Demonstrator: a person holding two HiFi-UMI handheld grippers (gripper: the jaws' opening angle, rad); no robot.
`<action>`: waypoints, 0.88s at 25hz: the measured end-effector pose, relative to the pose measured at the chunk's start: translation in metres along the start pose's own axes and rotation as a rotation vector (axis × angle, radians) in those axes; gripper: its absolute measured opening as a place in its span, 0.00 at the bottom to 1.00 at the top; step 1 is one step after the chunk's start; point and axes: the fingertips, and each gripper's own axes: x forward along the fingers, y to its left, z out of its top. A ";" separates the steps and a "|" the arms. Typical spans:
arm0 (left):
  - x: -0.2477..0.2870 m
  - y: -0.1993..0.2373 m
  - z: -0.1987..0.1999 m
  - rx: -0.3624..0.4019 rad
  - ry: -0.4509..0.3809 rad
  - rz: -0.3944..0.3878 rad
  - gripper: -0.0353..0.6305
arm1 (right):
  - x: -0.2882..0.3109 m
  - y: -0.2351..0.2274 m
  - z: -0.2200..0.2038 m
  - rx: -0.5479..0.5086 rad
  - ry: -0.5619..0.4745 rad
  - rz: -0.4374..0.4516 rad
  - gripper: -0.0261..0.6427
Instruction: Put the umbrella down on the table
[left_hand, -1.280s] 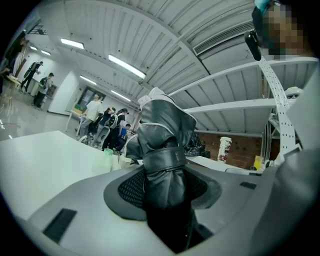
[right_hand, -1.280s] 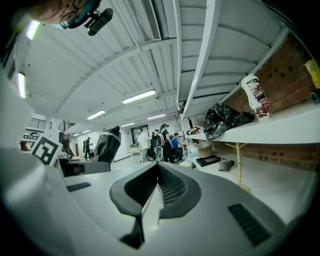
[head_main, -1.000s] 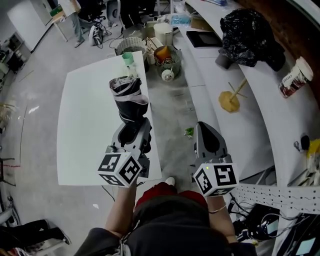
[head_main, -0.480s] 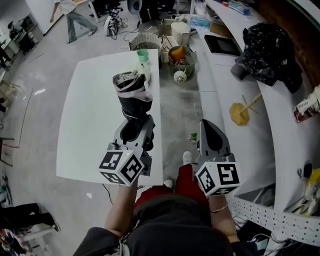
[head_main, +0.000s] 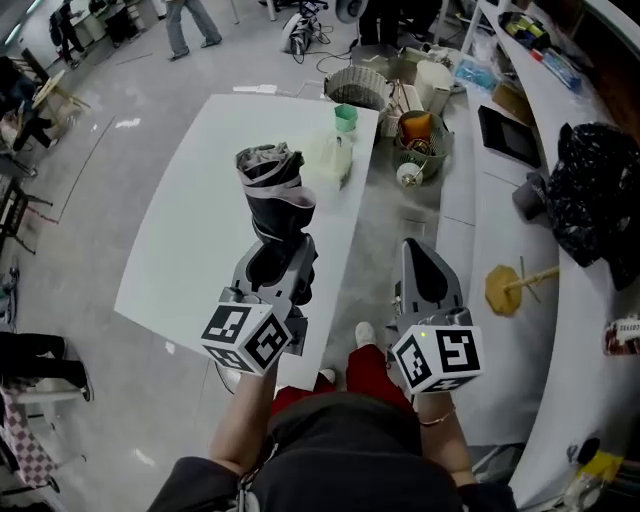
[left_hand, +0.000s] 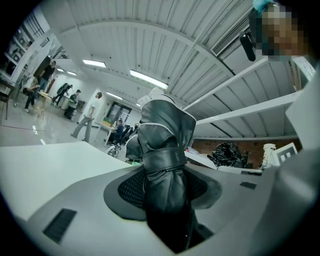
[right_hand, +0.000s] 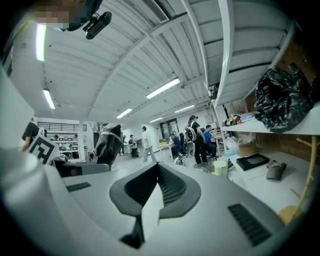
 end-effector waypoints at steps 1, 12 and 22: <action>0.001 0.003 0.003 -0.001 -0.009 0.021 0.35 | 0.008 0.001 0.001 -0.001 0.003 0.024 0.07; -0.014 0.032 0.023 0.007 -0.081 0.224 0.35 | 0.063 0.024 0.003 0.003 0.034 0.242 0.07; -0.046 0.057 0.036 0.015 -0.136 0.393 0.35 | 0.094 0.058 0.004 -0.022 0.058 0.406 0.07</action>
